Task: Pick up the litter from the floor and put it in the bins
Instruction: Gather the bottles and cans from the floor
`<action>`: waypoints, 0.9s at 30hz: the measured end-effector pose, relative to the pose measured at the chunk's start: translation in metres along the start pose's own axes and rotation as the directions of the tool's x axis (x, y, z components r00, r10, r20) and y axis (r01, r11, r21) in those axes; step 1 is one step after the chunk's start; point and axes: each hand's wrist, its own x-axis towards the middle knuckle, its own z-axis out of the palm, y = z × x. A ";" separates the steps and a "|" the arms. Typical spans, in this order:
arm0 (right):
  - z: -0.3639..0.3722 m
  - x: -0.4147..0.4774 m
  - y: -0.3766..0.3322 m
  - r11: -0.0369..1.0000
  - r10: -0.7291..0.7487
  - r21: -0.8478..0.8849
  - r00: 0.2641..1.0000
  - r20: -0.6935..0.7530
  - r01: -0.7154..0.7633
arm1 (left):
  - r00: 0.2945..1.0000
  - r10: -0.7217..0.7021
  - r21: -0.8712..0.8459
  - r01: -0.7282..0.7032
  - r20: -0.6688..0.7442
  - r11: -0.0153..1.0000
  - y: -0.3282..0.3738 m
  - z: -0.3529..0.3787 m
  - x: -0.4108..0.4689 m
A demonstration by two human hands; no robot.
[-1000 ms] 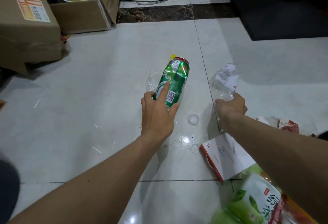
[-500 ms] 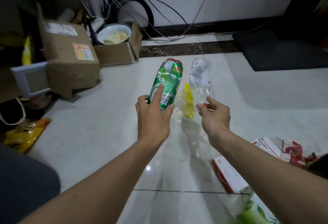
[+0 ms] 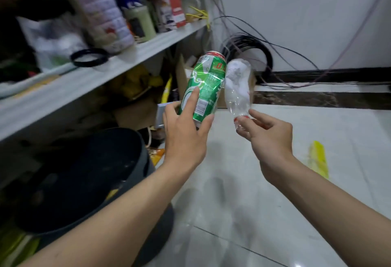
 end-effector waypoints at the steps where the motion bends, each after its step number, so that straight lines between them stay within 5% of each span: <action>1: 0.015 -0.005 0.000 1.000 0.003 -0.001 0.999 0.033 -0.003 | 1.000 0.002 0.035 -0.002 -0.020 0.999 -0.009 -0.017 0.001; 11: 0.123 -0.063 0.019 0.998 0.059 -0.034 0.943 0.327 -0.050 | 0.983 -0.132 0.291 0.165 -0.129 0.942 -0.093 -0.149 -0.024; 27: 0.167 -0.099 0.045 0.988 0.133 -0.130 0.873 0.470 -0.080 | 0.967 -0.238 0.479 0.252 -0.091 0.841 -0.136 -0.179 -0.064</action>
